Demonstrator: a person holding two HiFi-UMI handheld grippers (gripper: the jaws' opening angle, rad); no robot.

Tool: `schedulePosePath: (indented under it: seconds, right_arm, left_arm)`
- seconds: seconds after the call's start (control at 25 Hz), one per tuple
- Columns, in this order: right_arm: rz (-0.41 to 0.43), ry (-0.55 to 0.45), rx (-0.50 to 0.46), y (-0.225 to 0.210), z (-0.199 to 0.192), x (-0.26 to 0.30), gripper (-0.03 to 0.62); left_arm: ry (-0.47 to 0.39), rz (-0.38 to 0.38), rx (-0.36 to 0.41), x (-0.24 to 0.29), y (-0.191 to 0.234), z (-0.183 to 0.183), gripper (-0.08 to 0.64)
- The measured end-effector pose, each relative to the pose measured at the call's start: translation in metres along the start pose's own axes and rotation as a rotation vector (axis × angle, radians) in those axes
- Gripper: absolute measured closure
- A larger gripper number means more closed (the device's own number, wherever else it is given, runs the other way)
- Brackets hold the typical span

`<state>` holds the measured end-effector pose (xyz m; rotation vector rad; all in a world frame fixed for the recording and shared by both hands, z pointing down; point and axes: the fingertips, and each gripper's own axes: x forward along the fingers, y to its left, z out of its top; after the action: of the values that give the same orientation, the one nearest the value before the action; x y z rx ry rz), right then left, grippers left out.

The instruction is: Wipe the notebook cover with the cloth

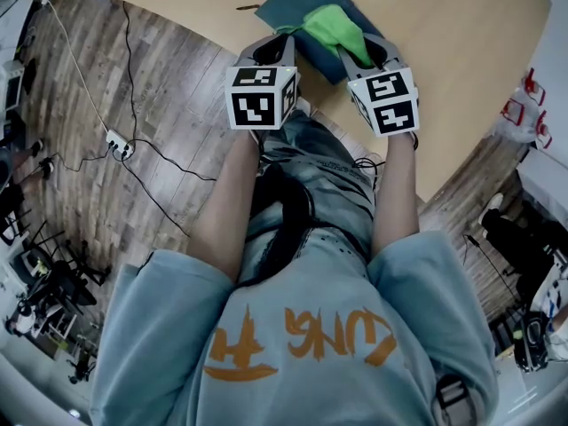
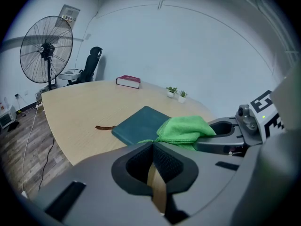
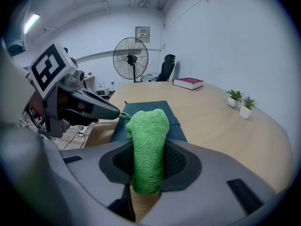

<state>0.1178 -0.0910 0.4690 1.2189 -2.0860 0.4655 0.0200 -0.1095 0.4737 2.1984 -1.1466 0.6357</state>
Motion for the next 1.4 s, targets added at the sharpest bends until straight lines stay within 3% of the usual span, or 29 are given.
schedulePosePath:
  seconds: [0.68,1.12,1.4]
  right_arm:
    - [0.029,0.079,0.004,-0.013,-0.021,-0.019,0.481]
    - [-0.014,-0.106,0.051,-0.037,0.048,-0.006,0.482]
    - [-0.014,-0.142,0.019,-0.042,0.092,0.03,0.482]
  left_arm:
    - [-0.014,-0.037,0.009,0.013,-0.022,0.011,0.54]
    - [-0.045,0.05,-0.047,0.006,0.02,0.026,0.541]
    - [-0.072,0.144,-0.118,-0.002,0.068,0.038,0.541]
